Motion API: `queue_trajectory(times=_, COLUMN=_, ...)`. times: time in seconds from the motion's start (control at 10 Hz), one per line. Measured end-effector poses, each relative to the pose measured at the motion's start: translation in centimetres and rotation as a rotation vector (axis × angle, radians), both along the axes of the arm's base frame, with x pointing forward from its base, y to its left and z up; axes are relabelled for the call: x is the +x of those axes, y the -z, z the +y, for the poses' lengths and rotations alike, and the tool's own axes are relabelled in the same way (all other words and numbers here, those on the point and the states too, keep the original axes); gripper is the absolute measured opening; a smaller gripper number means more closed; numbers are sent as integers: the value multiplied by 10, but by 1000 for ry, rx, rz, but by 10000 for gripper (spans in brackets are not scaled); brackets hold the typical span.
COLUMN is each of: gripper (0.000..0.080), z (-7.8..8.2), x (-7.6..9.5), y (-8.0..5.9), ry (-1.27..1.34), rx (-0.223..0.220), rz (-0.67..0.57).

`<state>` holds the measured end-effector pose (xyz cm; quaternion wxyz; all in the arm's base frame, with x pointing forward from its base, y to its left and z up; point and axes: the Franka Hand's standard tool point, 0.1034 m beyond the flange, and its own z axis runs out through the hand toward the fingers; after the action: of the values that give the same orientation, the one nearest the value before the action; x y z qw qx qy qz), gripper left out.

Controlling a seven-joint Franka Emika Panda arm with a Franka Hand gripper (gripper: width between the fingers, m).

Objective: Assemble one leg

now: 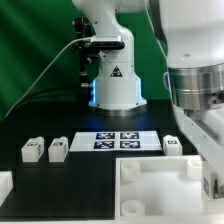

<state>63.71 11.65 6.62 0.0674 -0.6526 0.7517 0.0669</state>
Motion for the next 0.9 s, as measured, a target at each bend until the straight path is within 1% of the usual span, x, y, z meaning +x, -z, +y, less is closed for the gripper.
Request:
queue_trajectory(times=0.3, gripper=292, z=2, x=-1, y=2, ry=256, rx=3, rz=52)
queue_trajectory(times=0.4, gripper=292, z=0, x=-1, y=2, ry=319, rx=-5, rz=62)
queue_trajectory(times=0.5, gripper=294, z=-2, x=-1, y=2, ry=323, rx=-10, rz=60)
queue_trajectory(times=0.6, gripper=294, z=-1, x=-2, y=2, ry=322, rx=-9, rz=63)
queue_trajectory(times=0.7, gripper=481, z=-1, x=-2, y=3, ry=302, rx=-9, rz=60)
queue_trajectory(times=0.8, gripper=593, z=-1, x=-2, y=3, ry=302, rx=-9, rz=60)
queue_trajectory(times=0.9, gripper=632, z=1, x=-2, y=3, ry=300, rx=-9, rz=60)
